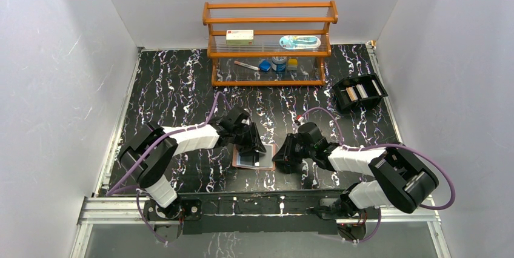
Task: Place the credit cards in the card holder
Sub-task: Insert the credit card into the card holder.
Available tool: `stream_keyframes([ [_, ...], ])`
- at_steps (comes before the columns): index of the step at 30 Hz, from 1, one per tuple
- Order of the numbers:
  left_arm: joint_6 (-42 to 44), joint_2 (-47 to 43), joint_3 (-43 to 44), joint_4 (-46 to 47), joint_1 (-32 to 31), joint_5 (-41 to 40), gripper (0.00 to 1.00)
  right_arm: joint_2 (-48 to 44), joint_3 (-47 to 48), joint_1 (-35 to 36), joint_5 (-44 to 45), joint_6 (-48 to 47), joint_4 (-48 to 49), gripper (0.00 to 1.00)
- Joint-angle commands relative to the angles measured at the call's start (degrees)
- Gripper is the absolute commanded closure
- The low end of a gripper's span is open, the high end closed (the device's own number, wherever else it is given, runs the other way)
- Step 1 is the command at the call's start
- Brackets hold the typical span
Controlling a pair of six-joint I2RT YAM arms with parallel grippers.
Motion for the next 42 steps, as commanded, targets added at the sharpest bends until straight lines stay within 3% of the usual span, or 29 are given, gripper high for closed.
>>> stream_keyframes([
  [1,-3.0,0.5,3.1,4.9,-2.5,3.0,0.56,-1.4,-2.3,0.3,-0.1,1.7,5.1,0.74],
  [6,-4.7,0.4,3.9,8.2,-3.5,4.5,0.53,-3.6,-2.9,0.3,1.0,2.7,4.9,0.75],
  [13,-5.8,0.1,4.7,5.6,-3.9,3.6,0.53,-2.6,-1.5,0.4,2.8,1.3,4.0,0.76],
  [27,1.1,-1.4,12.7,-17.9,-2.7,-7.3,0.47,-1.7,3.6,0.3,5.0,-5.1,-2.0,0.76],
  [42,2.4,0.4,14.4,-25.0,-0.2,-7.8,0.44,-2.6,4.6,0.3,3.2,-8.2,-2.8,0.75],
])
